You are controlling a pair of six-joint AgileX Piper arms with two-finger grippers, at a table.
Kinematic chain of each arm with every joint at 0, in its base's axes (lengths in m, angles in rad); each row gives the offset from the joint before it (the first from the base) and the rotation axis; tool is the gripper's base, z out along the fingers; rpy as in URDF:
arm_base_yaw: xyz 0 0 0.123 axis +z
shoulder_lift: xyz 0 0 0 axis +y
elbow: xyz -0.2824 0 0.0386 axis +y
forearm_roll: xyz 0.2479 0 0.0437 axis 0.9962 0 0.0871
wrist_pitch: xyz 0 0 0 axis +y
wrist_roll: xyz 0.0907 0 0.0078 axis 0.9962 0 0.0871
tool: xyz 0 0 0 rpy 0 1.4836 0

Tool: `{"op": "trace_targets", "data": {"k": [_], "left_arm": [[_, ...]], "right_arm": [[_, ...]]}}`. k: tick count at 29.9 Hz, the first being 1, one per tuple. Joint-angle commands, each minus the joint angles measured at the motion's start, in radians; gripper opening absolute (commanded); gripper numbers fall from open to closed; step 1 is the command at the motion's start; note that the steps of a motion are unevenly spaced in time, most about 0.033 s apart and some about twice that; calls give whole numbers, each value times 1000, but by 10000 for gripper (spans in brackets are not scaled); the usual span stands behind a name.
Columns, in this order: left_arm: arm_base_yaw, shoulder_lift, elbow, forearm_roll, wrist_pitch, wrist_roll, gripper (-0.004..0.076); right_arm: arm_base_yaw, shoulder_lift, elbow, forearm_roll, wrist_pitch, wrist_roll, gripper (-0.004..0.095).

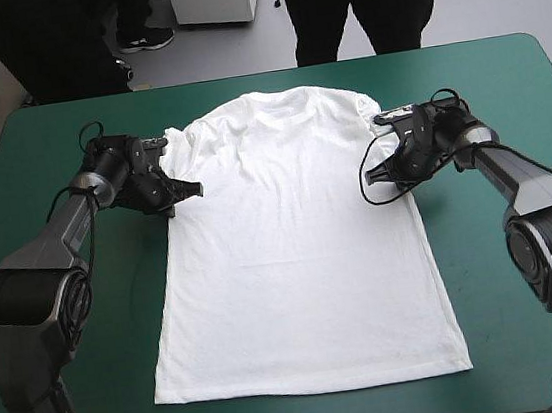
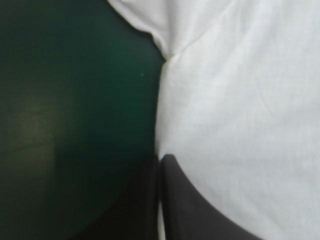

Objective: Fold the cloth

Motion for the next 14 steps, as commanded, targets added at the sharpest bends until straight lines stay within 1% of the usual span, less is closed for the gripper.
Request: {"op": "trace_targets", "data": {"k": [1,6,10,14], "left_arm": [[-4,-40,-21,4,-30,-6,-17],[-4,-74,-50,4,-19,-3,-17],[-4,-138,-95,6,-1,21,-17],[-4,-212,-139,11,13,24,-17]], "right_arm": [[3,-11,-6,59,-2,-14,-17],[2,-61,-57,29,22,-14,-17],[2,-128,-143,20,71,-33,-17],[2,-192,-218,20,98,-33,-17]]}}
